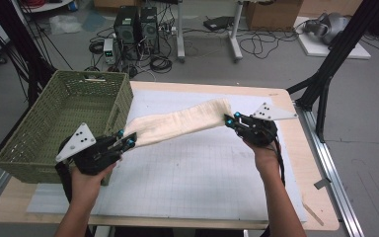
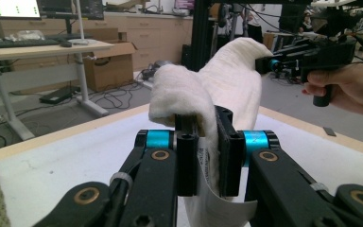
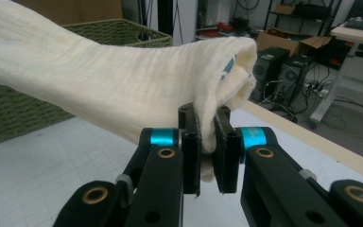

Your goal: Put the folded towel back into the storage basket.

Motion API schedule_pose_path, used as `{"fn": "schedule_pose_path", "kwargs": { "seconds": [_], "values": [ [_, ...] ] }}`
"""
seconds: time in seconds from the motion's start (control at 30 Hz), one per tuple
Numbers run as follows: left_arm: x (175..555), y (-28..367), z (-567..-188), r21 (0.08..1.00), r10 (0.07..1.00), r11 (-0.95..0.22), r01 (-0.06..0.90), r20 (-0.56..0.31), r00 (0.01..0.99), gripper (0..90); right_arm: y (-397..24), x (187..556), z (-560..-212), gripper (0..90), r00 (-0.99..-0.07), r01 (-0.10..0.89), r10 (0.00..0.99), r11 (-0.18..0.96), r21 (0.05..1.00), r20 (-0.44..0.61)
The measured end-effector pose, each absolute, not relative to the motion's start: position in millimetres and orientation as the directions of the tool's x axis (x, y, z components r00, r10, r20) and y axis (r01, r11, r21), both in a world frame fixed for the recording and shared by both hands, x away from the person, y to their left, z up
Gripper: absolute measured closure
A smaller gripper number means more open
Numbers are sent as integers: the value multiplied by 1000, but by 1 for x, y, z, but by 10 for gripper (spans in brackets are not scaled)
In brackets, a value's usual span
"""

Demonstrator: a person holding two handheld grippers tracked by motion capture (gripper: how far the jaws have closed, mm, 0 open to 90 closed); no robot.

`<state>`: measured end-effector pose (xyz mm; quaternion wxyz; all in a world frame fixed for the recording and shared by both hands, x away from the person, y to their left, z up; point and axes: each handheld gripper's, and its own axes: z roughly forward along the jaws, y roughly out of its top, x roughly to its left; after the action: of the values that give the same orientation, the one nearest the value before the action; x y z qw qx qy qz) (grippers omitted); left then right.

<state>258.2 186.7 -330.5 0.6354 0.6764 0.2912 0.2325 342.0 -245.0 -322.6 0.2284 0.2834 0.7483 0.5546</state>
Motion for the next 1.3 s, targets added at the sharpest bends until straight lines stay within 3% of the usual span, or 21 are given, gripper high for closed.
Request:
{"fn": "schedule_pose_path", "kwargs": {
  "seconds": [1.3],
  "values": [
    [235,246,-329,997,809,0,72,-43,586,812,-148,401,-295,835,-789,130,612,261,956,-60]
  ]
}}
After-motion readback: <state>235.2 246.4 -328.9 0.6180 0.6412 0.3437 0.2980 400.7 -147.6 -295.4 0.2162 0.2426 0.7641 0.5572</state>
